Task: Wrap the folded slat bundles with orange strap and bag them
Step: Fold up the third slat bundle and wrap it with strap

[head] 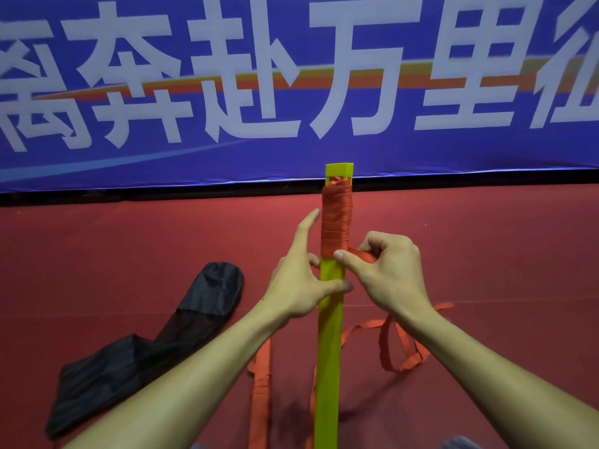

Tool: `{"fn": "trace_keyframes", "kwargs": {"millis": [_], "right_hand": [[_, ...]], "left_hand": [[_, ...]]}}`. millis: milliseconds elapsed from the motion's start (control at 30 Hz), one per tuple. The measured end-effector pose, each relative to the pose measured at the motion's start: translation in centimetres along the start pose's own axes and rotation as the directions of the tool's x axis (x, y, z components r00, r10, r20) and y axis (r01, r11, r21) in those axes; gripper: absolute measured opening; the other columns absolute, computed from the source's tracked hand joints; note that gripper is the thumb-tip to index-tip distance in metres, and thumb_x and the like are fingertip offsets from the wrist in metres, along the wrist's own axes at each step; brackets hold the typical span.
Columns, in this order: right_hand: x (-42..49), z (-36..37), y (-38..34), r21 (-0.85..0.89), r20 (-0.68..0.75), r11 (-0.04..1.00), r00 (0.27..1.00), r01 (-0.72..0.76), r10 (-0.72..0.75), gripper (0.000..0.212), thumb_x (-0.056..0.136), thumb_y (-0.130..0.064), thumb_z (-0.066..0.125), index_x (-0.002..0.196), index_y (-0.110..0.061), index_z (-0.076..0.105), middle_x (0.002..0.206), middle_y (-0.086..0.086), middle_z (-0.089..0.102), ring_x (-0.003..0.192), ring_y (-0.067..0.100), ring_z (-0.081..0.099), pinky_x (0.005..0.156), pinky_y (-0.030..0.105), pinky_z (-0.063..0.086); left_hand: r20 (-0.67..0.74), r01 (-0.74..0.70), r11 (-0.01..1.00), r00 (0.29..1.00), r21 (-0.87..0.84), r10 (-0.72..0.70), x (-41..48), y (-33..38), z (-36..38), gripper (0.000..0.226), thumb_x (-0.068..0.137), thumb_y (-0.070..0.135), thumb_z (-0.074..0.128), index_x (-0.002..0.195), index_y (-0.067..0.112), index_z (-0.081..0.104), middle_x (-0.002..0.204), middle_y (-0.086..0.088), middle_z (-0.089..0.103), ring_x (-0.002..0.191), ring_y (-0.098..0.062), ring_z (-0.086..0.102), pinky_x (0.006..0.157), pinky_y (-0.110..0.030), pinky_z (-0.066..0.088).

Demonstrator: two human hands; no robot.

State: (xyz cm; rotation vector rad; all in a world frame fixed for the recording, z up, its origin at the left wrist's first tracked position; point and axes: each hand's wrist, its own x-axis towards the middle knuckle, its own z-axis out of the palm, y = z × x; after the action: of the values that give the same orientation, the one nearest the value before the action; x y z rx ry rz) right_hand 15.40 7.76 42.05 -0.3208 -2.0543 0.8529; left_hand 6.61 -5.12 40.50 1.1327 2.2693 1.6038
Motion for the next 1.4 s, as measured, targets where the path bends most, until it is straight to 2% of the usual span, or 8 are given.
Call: {"fn": "trace_keyframes", "kwargs": {"millis": [133,433,567,733,900,1067,1233,1400], "right_hand": [[0.1,-0.1,0.2,0.005,-0.014,1.0,1.0,-0.004,0.004,0.046,0.072,-0.031,0.084,0.049,-0.016,0.047,0.044,-0.006,0.039,0.049,0.014,0.032,0.046,0.022,0.026],[0.3,-1.0,0.9,0.054,-0.002,0.998,0.999,-0.042,0.042,0.032,0.071,-0.03,0.085,0.053,-0.019,0.062,0.041,-0.011,0.047,0.046,0.005,0.041,0.046,0.016,0.03],[0.6,-0.9,1.5,0.017,-0.008,0.996,0.996,-0.084,0.084,0.041,0.07,-0.035,0.085,0.05,-0.018,0.055,0.042,-0.009,0.038,0.046,0.009,0.033,0.046,0.02,0.026],[0.6,-1.0,1.9,-0.03,0.021,0.994,0.994,-0.104,0.105,0.035,0.074,-0.036,0.083,0.057,-0.017,0.06,0.046,-0.01,0.044,0.047,0.008,0.038,0.046,0.018,0.029],[0.3,-0.3,0.8,0.023,0.03,0.999,0.999,-0.039,0.039,0.04,0.071,-0.038,0.083,0.052,-0.016,0.055,0.044,-0.009,0.04,0.047,0.01,0.034,0.049,0.022,0.025],[0.1,0.3,0.7,-0.018,0.006,0.999,0.999,-0.035,0.035,0.042,0.07,-0.034,0.085,0.052,-0.015,0.052,0.045,-0.006,0.042,0.049,0.015,0.034,0.052,0.029,0.027],[0.5,-0.3,1.5,-0.009,-0.019,0.998,0.997,-0.07,0.07,0.032,0.071,-0.036,0.085,0.057,-0.022,0.059,0.049,-0.008,0.052,0.053,0.015,0.046,0.055,0.029,0.033],[0.5,-0.8,2.0,0.012,-0.02,0.997,0.997,-0.074,0.075,0.03,0.074,-0.035,0.083,0.057,-0.023,0.062,0.044,-0.013,0.049,0.047,0.005,0.045,0.047,0.016,0.03]], "left_hand": [[0.054,-0.036,0.99,0.998,-0.14,0.044,0.1,0.3,0.0,0.076,0.072,0.007,0.086,0.127,0.043,0.048,0.105,0.007,0.072,0.097,-0.021,0.07,0.079,-0.044,0.062],[0.435,0.072,0.94,0.896,-0.333,0.086,-0.5,0.6,-1.9,0.099,0.089,-0.021,0.055,0.143,0.057,0.024,0.12,-0.023,0.064,0.074,-0.013,0.067,0.063,-0.027,0.054],[0.391,0.075,0.939,0.918,-0.335,0.066,-0.5,0.5,-1.7,0.105,0.086,-0.015,0.065,0.129,0.075,0.031,0.124,-0.025,0.057,0.088,-0.031,0.068,0.075,-0.04,0.06],[0.252,0.052,0.97,0.968,-0.238,0.01,-0.5,0.6,-1.0,0.105,0.087,-0.011,0.068,0.141,0.067,0.024,0.113,-0.017,0.056,0.065,-0.012,0.063,0.076,-0.039,0.06],[0.123,0.047,0.987,0.992,-0.157,-0.028,-0.3,0.5,-0.1,0.108,0.086,-0.007,0.07,0.14,0.071,0.02,0.107,-0.02,0.058,0.063,-0.017,0.064,0.068,-0.038,0.059],[-0.033,0.049,0.999,0.998,0.013,-0.049,0.1,-0.1,0.6,0.119,0.074,0.012,0.085,0.138,0.077,0.008,0.094,-0.013,0.066,0.083,-0.028,0.071,0.079,-0.054,0.059],[0.076,0.051,0.994,0.996,-0.095,-0.044,0.1,0.4,0.3,0.094,0.077,-0.012,0.075,0.143,0.045,0.038,0.111,-0.027,0.06,0.066,-0.019,0.059,0.074,-0.048,0.058],[0.257,0.104,0.956,0.966,-0.274,-0.032,-0.2,0.4,-0.2,0.096,0.085,-0.023,0.055,0.141,0.051,0.037,0.107,-0.015,0.06,0.071,-0.022,0.059,0.074,-0.044,0.056]]}}
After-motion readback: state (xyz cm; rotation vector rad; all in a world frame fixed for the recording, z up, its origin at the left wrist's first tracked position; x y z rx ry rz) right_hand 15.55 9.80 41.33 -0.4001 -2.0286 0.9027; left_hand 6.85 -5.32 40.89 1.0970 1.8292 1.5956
